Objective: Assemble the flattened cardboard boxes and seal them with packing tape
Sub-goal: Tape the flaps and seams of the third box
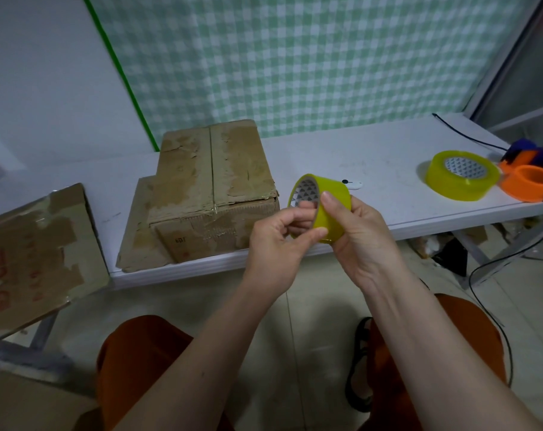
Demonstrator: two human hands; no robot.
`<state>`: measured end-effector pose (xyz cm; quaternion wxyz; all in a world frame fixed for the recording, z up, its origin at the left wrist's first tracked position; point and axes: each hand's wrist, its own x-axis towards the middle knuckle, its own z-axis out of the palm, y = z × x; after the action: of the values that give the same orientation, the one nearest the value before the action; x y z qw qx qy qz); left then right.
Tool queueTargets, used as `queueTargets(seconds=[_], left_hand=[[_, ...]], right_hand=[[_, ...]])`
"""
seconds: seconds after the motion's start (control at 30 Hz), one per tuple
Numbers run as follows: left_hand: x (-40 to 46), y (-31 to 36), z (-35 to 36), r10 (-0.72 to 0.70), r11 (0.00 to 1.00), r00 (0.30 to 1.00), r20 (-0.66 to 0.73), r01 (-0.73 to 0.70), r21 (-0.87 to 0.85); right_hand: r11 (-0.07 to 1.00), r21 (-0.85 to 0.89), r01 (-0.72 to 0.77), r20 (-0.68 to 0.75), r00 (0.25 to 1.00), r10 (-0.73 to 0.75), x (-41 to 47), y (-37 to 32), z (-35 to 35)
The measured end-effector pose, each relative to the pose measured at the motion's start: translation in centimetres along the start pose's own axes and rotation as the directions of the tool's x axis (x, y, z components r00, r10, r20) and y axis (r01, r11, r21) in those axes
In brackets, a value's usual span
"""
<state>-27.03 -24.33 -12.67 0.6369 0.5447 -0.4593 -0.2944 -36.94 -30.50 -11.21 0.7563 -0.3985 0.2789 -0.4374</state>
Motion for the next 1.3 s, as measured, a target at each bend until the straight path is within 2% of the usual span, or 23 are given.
queueTargets(seconds=[0.23,0.43,0.63,0.87,1.13,1.3], left_hand=[[0.1,-0.2,-0.5,-0.045,0.998,0.998,-0.04,0.044,-0.04],[0.0,-0.6,-0.5,0.014,1.0,1.0,-0.006,-0.015,-0.022],[0.1,-0.5,-0.6,-0.031,0.996,0.999,-0.036,0.028,-0.087],[-0.2,-1.0,-0.4,0.065,0.998,0.997,-0.034,-0.065,0.008],[0.0,-0.9,-0.6,0.066,0.998,0.998,-0.007,-0.066,-0.003],[0.1,-0.8,-0.6,0.084,0.996,0.996,-0.014,-0.084,0.021]], right_hand=[[0.999,-0.039,-0.004,0.076,0.997,0.007,-0.2,0.3,-0.1],[0.999,-0.047,-0.013,0.008,1.0,0.013,-0.2,0.5,0.2],[0.991,-0.134,-0.022,0.082,0.996,0.033,-0.2,0.0,-0.2],[0.979,-0.178,-0.103,-0.031,0.995,0.099,0.1,0.0,0.4],[0.991,-0.105,-0.084,0.052,0.995,0.09,-0.2,-0.3,0.8],[0.994,-0.048,-0.099,0.049,0.994,0.102,-0.2,-0.5,0.8]])
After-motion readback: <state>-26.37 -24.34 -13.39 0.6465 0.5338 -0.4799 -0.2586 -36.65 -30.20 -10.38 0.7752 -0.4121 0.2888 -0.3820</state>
